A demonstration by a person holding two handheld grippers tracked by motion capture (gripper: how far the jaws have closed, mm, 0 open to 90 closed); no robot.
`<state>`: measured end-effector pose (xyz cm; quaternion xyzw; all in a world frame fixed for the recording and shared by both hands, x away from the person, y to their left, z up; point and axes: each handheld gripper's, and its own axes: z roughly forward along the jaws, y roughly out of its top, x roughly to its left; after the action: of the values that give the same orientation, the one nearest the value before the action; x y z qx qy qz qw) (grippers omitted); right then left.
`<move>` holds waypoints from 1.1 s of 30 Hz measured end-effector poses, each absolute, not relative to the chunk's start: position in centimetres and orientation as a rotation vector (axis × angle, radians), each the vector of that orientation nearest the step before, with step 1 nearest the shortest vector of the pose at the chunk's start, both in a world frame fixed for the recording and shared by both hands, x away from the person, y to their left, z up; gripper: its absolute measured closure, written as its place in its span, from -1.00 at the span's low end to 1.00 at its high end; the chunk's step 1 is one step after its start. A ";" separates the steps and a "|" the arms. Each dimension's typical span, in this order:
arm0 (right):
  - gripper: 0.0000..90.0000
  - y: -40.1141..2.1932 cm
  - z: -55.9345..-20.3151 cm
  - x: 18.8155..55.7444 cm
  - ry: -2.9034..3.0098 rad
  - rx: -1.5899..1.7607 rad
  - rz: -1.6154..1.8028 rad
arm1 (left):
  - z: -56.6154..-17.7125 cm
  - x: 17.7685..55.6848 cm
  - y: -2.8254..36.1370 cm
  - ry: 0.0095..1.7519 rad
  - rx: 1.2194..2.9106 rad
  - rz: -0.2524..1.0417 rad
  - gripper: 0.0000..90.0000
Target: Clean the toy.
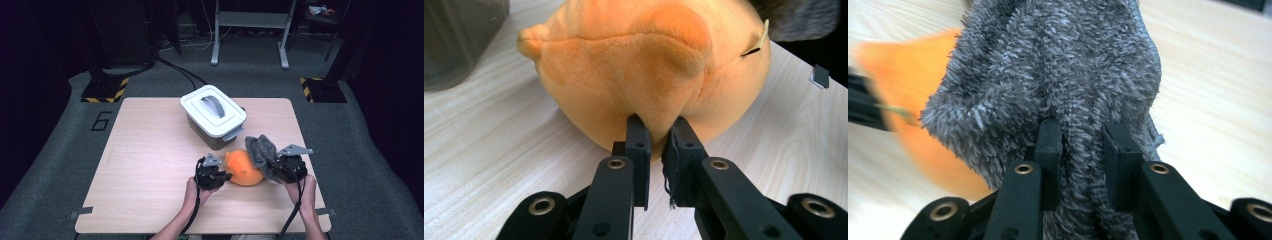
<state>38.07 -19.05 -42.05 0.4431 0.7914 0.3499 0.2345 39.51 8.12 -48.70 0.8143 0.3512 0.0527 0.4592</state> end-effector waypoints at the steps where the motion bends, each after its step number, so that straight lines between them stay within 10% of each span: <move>1: 0.60 -18.4 -41.7 37.8 2.172 1.208 0.976 | -48.7 39.5 8.1 0.863 2.010 0.138 0.81; 14: 0.60 -12.6 -41.5 37.2 2.289 0.995 0.902 | -48.5 39.5 8.0 0.866 2.017 0.147 0.81; 33: 0.60 -17.1 -42.9 37.9 2.230 1.164 0.891 | -48.4 39.6 7.8 0.856 2.016 0.136 0.81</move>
<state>37.93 -17.07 -42.94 0.4239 0.8124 0.3247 0.2343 39.56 7.78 -48.44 0.8177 0.3470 0.0552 0.4559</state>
